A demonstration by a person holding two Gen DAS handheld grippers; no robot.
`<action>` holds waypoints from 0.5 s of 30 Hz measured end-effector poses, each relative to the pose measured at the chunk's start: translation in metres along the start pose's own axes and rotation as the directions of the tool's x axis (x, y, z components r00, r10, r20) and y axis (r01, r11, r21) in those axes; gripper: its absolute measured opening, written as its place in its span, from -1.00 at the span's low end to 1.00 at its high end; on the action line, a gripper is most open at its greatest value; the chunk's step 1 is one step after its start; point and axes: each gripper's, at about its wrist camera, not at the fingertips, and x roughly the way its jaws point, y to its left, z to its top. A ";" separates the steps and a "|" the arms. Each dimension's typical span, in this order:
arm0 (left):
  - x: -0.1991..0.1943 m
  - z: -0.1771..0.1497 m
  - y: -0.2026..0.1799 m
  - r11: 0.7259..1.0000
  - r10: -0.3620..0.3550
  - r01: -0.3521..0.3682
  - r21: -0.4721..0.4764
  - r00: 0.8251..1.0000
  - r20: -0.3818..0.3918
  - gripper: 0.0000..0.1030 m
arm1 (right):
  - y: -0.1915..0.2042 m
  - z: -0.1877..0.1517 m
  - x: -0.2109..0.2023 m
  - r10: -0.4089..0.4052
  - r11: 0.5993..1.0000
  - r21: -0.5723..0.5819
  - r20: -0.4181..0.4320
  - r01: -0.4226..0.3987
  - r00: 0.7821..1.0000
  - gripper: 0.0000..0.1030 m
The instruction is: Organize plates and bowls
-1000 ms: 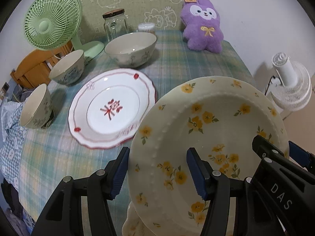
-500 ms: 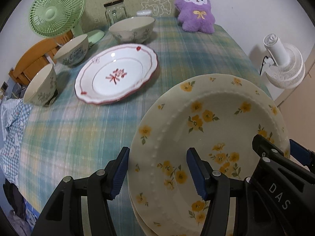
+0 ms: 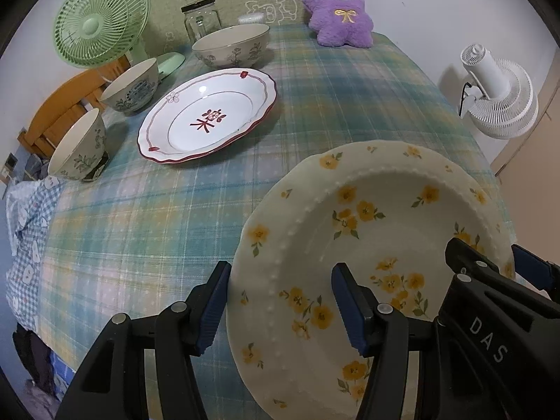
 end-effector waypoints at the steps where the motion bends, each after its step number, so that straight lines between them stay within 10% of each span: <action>1: 0.001 0.000 -0.001 1.000 0.003 -0.003 0.007 1.000 0.003 0.14 | -0.001 0.000 0.002 0.001 1.000 0.005 -0.007 -0.001 1.000 0.37; 15: 0.007 -0.001 -0.018 0.993 0.114 -0.113 -0.011 0.993 0.043 0.16 | -0.001 0.007 0.012 -0.018 1.000 -0.016 -0.008 0.018 1.000 0.37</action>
